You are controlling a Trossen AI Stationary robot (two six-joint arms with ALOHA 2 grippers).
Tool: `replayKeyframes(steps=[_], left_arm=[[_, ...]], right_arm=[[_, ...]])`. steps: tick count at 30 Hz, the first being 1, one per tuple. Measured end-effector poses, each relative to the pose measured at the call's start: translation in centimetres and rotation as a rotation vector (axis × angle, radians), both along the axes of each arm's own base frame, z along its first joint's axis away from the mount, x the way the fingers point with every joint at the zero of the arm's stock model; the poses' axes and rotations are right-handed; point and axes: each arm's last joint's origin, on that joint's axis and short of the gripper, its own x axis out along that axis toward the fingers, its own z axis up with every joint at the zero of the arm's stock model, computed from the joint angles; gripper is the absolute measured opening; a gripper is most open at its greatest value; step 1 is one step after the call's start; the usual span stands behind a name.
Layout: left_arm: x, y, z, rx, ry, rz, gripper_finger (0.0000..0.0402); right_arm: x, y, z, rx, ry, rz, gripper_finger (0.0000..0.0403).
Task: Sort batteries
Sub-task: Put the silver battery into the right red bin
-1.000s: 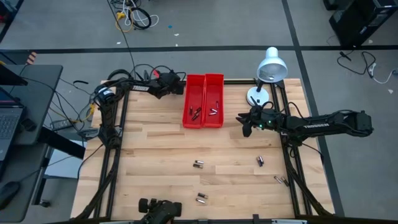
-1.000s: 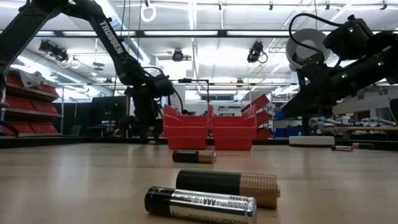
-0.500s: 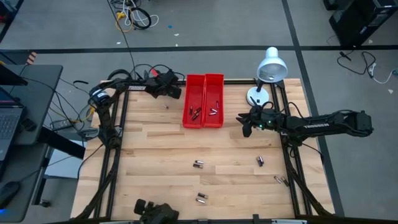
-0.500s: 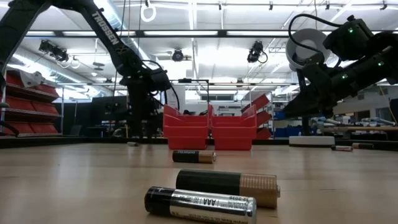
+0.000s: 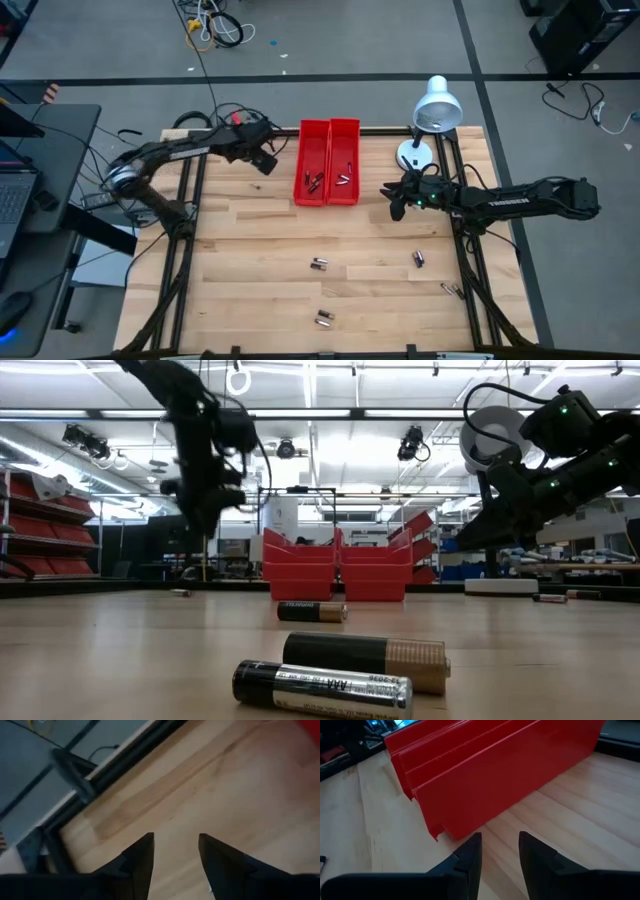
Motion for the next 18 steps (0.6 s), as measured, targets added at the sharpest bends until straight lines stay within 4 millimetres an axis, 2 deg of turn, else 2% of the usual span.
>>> replayKeyframes(steps=[2,4,7,10,15,18], left_arm=[[-0.6,-1.4,1.0,-0.028,0.000,-0.041,0.0172],[-1.3,-2.9,1.0,-0.115,0.031,-0.098,0.0172],[-2.3,-4.9,0.0,-0.236,0.196,-0.202,0.0172],[-3.4,-6.3,-1.5,-0.311,0.323,-0.224,0.0172],[-4.1,-7.7,-3.7,-0.359,0.392,-0.280,0.0172],[-4.1,-8.3,-4.6,-0.380,0.400,-0.377,0.0172]], right_arm=[[0.0,0.0,0.0,0.012,-0.007,-0.007,0.0116],[0.0,0.0,0.0,0.027,-0.014,-0.013,0.0117],[0.0,0.1,0.0,0.040,-0.019,0.002,0.0117],[0.1,0.3,0.0,0.042,-0.020,0.015,0.0117],[0.1,0.4,0.0,0.041,-0.020,0.021,0.0117],[0.1,0.4,0.0,0.042,-0.020,0.021,0.0117]])
